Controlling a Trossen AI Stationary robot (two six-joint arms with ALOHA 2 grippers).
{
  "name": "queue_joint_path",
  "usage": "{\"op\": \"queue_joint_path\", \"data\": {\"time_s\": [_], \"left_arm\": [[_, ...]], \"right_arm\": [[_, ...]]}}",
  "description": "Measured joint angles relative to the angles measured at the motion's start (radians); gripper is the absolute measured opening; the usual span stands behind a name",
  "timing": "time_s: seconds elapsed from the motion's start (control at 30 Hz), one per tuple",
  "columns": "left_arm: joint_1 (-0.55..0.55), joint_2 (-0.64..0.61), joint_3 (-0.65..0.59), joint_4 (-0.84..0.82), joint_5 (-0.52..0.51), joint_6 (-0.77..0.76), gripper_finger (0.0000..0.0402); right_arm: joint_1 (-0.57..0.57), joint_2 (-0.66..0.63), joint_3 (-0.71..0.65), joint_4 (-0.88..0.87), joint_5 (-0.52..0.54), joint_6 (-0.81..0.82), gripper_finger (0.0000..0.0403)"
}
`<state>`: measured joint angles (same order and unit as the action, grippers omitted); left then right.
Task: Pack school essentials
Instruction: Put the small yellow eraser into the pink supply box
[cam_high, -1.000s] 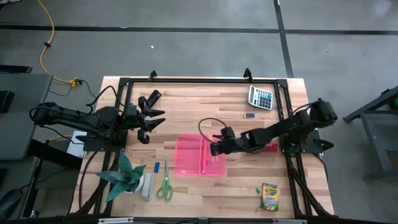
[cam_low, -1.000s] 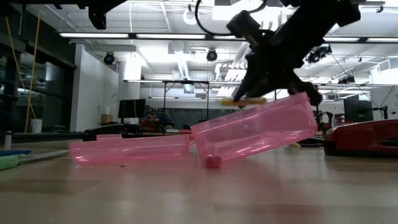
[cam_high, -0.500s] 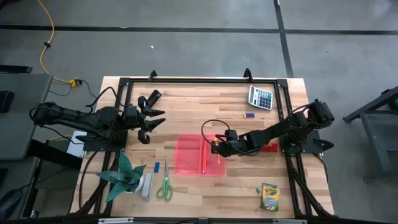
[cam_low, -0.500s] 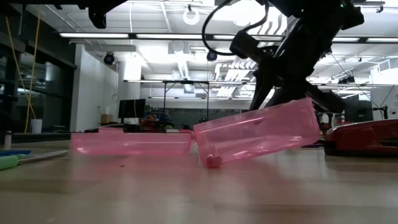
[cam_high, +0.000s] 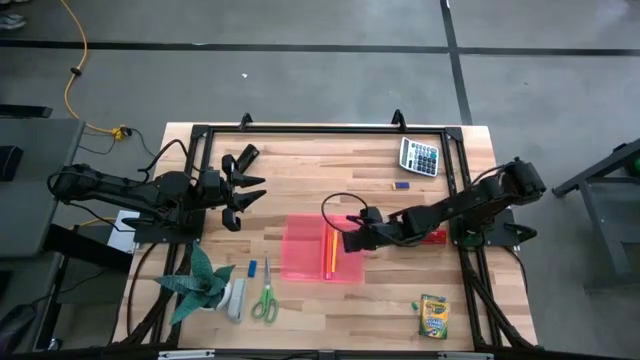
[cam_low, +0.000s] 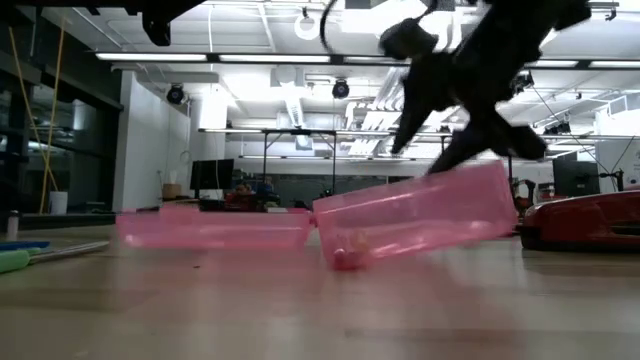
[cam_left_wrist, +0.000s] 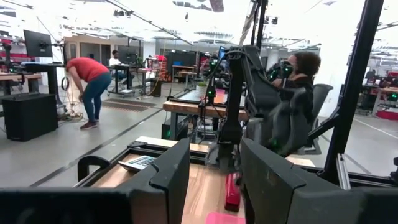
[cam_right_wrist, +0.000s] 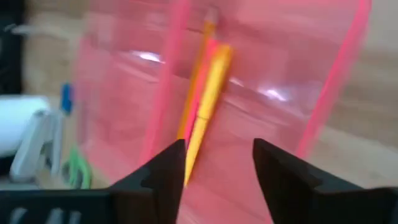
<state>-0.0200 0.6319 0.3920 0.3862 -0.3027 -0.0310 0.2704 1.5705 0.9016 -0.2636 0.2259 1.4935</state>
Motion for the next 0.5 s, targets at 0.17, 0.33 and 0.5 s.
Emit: {"op": "queue_joint_path", "data": {"time_s": [0.17,0.33,0.5], "left_arm": [[0.0,0.0,0.0,0.0,0.0,-0.001,0.0131],[0.0,0.0,0.0,0.004,0.0,-0.05,0.0131],[0.0,0.0,0.0,0.004,0.0,-0.072,0.0131]], "right_arm": [[-0.014,-0.182,0.0,-0.076,0.134,-0.325,0.022],[-0.014,-0.353,0.0,-0.152,0.255,-0.647,0.022],[-0.014,-0.445,0.0,-0.309,0.316,-0.79,0.0218]]}}
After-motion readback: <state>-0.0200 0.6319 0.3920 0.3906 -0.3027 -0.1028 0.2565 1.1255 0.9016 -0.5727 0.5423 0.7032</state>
